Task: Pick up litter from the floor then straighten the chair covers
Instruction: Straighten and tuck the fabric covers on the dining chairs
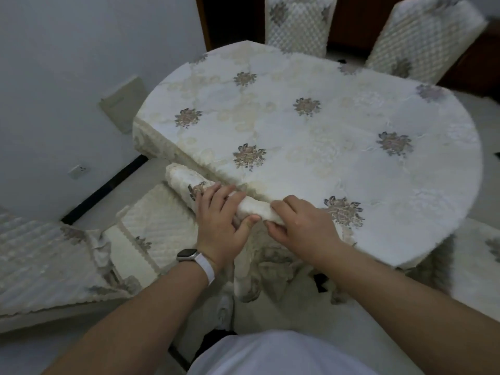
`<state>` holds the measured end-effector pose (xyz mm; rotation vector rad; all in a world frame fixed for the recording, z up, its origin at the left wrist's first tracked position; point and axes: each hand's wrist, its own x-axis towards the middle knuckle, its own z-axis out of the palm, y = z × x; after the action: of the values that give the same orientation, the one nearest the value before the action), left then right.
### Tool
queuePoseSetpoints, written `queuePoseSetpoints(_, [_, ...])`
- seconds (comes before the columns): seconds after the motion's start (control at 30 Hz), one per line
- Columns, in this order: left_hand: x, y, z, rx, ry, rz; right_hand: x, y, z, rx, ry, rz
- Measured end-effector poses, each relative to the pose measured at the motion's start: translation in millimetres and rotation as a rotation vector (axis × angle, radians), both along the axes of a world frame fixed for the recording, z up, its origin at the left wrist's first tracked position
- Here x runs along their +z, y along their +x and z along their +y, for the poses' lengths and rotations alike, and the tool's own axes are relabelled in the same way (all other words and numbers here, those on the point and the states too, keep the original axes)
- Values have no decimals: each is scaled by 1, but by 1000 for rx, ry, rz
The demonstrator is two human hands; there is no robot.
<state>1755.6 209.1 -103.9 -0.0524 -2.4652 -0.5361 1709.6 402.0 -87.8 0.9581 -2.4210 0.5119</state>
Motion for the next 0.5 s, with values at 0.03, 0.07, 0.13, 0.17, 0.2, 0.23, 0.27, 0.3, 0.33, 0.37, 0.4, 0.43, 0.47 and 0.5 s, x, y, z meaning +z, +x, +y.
queuePoseSetpoints(0.03, [3,-7,-5,-23,-9,3,1,-3,-2,-15,-5,6])
queuePoseSetpoints(0.07, [7,-13,-11,-57,-19,3,2,-6,-5,-30,-8,10])
queuePoseSetpoints(0.13, [11,-25,-27,-146,-19,3,2,-11,-12,-56,0,17])
queuePoseSetpoints(0.17, [13,-31,-36,-186,-5,1,2,-13,-15,-66,4,22])
queuePoseSetpoints(0.2, [13,-38,-47,-224,9,-9,1,-15,-18,-74,7,25])
queuePoseSetpoints(0.23, [13,-45,-58,-262,12,-24,1,-16,-20,-84,10,32])
queuePoseSetpoints(0.27, [12,-51,-70,-301,0,-39,0,-17,-23,-95,14,43])
queuePoseSetpoints(0.3, [10,-58,-84,-336,-23,-49,0,-18,-25,-105,19,54])
queuePoseSetpoints(0.33, [8,-64,-97,-366,-51,-50,0,-19,-27,-112,26,66])
queuePoseSetpoints(0.37, [5,-70,-109,-388,-76,-46,-1,-20,-30,-118,34,77])
queuePoseSetpoints(0.4, [3,-76,-119,-403,-93,-43,-1,-20,-32,-124,41,85])
queuePoseSetpoints(0.43, [1,-81,-127,-415,-100,-44,-2,-20,-35,-134,43,86])
queuePoseSetpoints(0.47, [-1,-86,-131,-426,-98,-48,-3,-18,-38,-152,39,80])
queuePoseSetpoints(0.5, [-3,-90,-133,-436,-89,-50,-4,-16,-41,-181,27,73])
